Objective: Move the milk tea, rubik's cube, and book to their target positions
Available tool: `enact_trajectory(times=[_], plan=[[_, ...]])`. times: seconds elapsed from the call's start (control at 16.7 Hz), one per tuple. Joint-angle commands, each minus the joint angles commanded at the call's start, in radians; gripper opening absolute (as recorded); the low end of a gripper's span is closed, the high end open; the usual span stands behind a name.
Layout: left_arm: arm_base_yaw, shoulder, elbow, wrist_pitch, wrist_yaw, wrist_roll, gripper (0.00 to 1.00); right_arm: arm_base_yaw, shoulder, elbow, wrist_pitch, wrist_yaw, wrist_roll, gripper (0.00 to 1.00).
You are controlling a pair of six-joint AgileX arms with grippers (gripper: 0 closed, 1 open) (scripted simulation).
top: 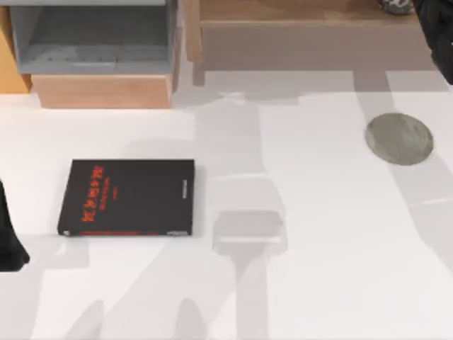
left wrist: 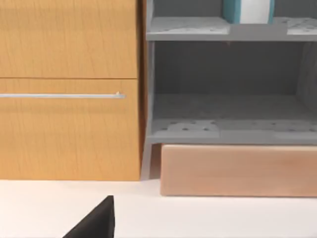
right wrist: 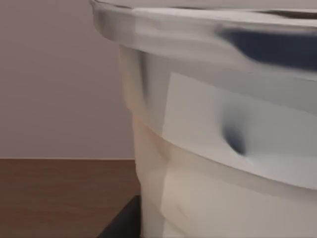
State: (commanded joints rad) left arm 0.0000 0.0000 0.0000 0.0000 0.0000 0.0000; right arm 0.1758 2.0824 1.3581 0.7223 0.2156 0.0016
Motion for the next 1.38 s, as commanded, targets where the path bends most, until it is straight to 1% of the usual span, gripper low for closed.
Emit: enact_trajectory(times=[0.18, 0.24, 0.84, 0.96, 1.2, 1.38], plan=[[0.000, 0.000, 0.000, 0.000, 0.000, 0.000, 1.00, 0.000, 0.000, 0.000, 0.000, 0.000, 0.000, 0.02], [0.000, 0.000, 0.000, 0.000, 0.000, 0.000, 1.00, 0.000, 0.000, 0.000, 0.000, 0.000, 0.000, 0.00], [0.000, 0.000, 0.000, 0.000, 0.000, 0.000, 1.00, 0.007, -0.018, -0.016, 0.006, 0.002, 0.002, 0.00], [0.000, 0.000, 0.000, 0.000, 0.000, 0.000, 1.00, 0.016, -0.071, -0.073, 0.019, 0.010, 0.002, 0.00], [0.000, 0.000, 0.000, 0.000, 0.000, 0.000, 1.00, 0.033, -0.206, -0.271, 0.048, 0.027, 0.003, 0.00], [0.000, 0.000, 0.000, 0.000, 0.000, 0.000, 1.00, 0.047, -0.277, -0.350, 0.072, 0.040, 0.003, 0.00]])
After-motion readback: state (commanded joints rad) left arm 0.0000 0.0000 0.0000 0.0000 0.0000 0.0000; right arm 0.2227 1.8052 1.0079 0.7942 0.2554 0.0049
